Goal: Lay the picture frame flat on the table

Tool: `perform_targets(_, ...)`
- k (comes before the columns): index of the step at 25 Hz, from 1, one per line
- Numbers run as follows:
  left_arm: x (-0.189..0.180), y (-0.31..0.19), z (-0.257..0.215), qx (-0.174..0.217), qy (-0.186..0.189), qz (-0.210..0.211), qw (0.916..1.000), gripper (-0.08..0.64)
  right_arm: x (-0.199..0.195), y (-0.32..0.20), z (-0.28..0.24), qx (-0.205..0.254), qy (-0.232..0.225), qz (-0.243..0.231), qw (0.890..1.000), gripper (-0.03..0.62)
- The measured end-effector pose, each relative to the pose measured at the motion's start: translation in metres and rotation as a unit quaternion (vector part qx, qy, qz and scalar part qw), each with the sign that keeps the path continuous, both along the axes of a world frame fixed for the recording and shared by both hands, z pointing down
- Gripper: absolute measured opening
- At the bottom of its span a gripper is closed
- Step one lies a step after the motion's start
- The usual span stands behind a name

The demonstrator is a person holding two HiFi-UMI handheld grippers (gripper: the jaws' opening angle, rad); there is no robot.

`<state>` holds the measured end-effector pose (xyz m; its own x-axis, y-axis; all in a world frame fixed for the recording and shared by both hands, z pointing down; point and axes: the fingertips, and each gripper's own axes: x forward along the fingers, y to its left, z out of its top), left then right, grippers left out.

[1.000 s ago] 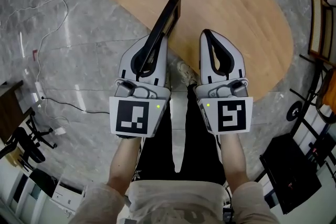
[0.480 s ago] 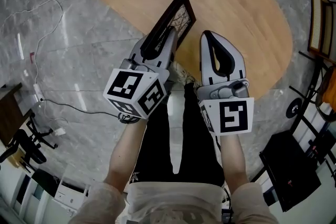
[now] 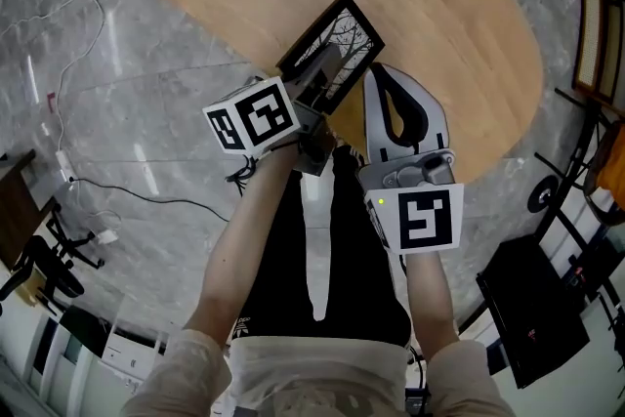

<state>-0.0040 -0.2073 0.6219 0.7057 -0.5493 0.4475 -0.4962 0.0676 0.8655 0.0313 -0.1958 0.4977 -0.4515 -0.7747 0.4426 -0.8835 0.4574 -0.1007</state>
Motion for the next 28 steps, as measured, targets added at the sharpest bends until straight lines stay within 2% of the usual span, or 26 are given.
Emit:
perform_targets(3,0.007,-0.002,0.019,-0.047,0.043,-0.031,0.9974,0.018,0.003,0.003,0.007,-0.014,-0.009,-0.003,1.000,0.006)
perform_targets(9,0.023,-0.018,0.034,-0.068,0.066,-0.044,0.9945,0.018,0.001,0.000,0.013,-0.016,-0.031,-0.006,0.999,0.006)
perform_targets(14,0.028,-0.020,0.045,-0.113,0.131,-0.074,0.9821,0.018,-0.001,0.003,0.017,-0.022,-0.042,-0.006,0.999,0.006)
perform_targets(20,0.028,-0.018,0.053,-0.121,0.125,-0.071,0.9822,0.018,0.006,0.001,0.018,-0.023,-0.037,-0.005,0.999,0.006)
perform_targets(28,0.028,-0.017,0.057,-0.127,0.087,-0.058,0.9864,0.020,0.019,0.007,0.020,-0.025,-0.033,0.005,0.999,0.006)
